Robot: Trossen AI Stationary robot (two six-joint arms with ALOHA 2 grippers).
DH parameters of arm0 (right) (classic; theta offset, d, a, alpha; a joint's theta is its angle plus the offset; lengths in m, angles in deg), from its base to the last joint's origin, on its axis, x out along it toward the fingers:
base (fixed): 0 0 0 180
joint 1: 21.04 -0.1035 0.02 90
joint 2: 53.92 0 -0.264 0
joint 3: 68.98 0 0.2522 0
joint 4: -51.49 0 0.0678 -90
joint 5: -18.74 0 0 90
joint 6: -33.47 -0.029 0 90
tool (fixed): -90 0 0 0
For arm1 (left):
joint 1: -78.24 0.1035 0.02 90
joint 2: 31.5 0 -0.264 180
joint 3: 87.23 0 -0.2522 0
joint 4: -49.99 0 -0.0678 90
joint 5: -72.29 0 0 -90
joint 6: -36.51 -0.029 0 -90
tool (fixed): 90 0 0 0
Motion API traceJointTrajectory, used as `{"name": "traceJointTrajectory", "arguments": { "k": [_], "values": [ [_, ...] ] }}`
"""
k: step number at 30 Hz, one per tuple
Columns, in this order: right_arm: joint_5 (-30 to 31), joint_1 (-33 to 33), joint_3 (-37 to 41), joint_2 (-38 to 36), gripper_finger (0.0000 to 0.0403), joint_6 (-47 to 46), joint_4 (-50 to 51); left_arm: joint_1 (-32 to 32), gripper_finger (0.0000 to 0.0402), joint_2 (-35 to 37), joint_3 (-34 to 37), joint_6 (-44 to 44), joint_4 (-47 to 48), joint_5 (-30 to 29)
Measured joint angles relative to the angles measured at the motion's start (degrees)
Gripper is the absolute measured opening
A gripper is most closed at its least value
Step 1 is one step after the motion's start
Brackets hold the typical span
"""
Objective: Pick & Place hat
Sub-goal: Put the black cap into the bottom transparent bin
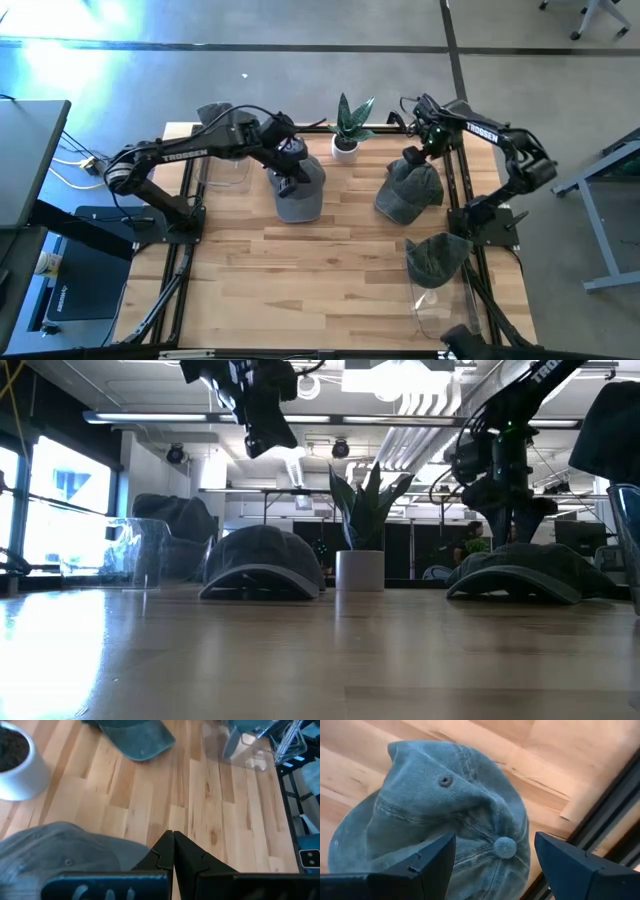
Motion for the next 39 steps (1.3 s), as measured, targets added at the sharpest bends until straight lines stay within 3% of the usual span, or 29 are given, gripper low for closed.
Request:
{"name": "traceJointTrajectory", "arguments": {
  "k": [11,19,23,29,31,36,39],
  "values": [
    [-7.5,3.1,0.0,4.9,0.0266,6.3,1.8,-0.1,0.0000,0.2,0.0,0.0,0.0,0.2],
    [-20.3,3.1,0.0,6.1,0.0250,11.8,5.9,-0.1,0.0000,0.2,0.0,0.1,1.3,0.3],
    [-28.0,2.2,0.0,4.6,0.0189,12.5,7.1,-0.1,0.0000,0.2,0.0,0.1,1.2,0.3],
    [-35.6,-2.4,0.0,1.0,0.0034,13.4,9.5,-0.1,0.0000,0.2,0.0,0.0,0.7,0.2],
    [-37.1,-5.0,0.0,-0.5,0.0010,13.1,9.6,-0.1,0.0000,0.2,0.0,-0.5,0.7,0.2],
    [-37.1,-13.5,0.0,-4.3,0.0026,10.4,8.1,-0.1,0.0000,0.1,0.0,-1.5,0.7,0.2],
    [-23.2,-17.4,0.0,-5.7,0.0013,5.8,6.3,-0.1,0.0000,0.1,0.0,-1.9,0.7,0.2]
  ]
}}
